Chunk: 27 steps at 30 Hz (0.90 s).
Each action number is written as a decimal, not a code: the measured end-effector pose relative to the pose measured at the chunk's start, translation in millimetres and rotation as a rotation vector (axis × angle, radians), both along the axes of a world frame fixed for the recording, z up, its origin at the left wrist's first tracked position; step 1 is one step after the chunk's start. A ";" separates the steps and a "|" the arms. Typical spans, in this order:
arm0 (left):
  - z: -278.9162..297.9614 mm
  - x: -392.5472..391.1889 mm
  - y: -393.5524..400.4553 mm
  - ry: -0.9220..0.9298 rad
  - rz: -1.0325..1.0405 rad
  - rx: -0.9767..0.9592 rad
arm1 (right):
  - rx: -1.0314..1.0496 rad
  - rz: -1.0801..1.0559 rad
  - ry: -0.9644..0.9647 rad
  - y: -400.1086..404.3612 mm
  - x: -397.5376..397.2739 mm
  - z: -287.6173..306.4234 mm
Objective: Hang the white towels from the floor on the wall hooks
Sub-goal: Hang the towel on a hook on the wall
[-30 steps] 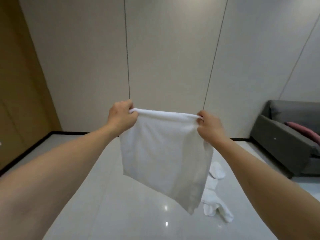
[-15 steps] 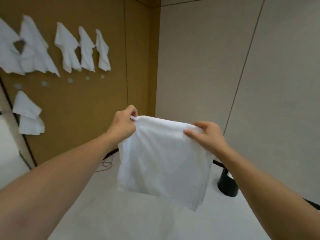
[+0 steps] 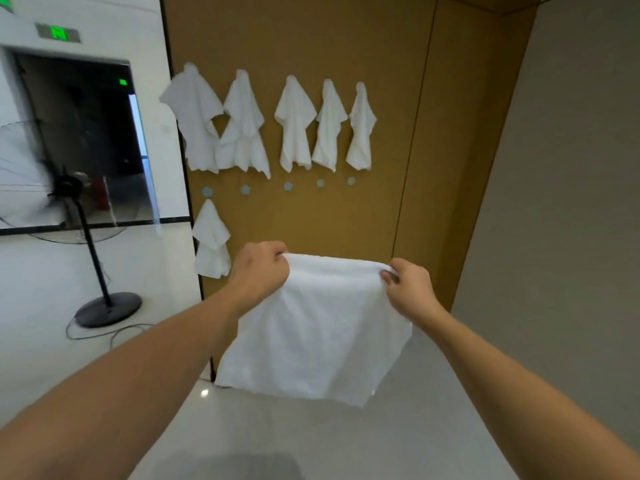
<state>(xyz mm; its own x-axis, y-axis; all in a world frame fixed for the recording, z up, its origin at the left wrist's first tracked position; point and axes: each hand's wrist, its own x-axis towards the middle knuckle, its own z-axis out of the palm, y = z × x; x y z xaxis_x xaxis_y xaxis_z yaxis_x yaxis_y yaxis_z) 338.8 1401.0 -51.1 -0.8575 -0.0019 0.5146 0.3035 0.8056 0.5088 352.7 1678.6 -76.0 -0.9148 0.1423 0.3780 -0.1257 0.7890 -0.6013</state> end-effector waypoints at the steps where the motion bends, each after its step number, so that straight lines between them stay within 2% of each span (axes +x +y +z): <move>1: -0.2 -14.0 -4.4 0.002 0.018 0.021 | 0.026 0.017 0.005 -3.0 -23.4 -2.0; 5: -6.7 -69.8 -30.3 0.002 0.071 0.064 | 0.185 0.092 0.029 -22.9 -105.8 -8.9; 11: -28.7 -181.1 -87.6 -0.071 0.180 -0.029 | 0.233 0.174 -0.004 -73.8 -227.7 -12.5; 14: -33.4 -245.5 -117.9 -0.078 0.204 -0.022 | 0.219 0.207 0.006 -107.8 -289.9 -10.4; 19: -33.0 -348.4 -166.0 -0.082 0.255 -0.053 | 0.168 0.207 -0.103 -170.0 -390.7 -9.7; 27: -33.7 -485.6 -215.9 -0.025 0.376 -0.091 | 0.085 0.182 -0.063 -242.6 -544.0 -12.3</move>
<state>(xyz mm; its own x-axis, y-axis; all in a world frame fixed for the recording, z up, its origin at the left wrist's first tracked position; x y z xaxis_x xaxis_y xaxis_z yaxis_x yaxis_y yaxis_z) -146.8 1185.1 -84.8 -0.8180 -0.2743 0.5057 -0.0337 0.9003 0.4340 -191.2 1436.0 -88.3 -0.9446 -0.0576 0.3231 -0.2354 0.8049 -0.5447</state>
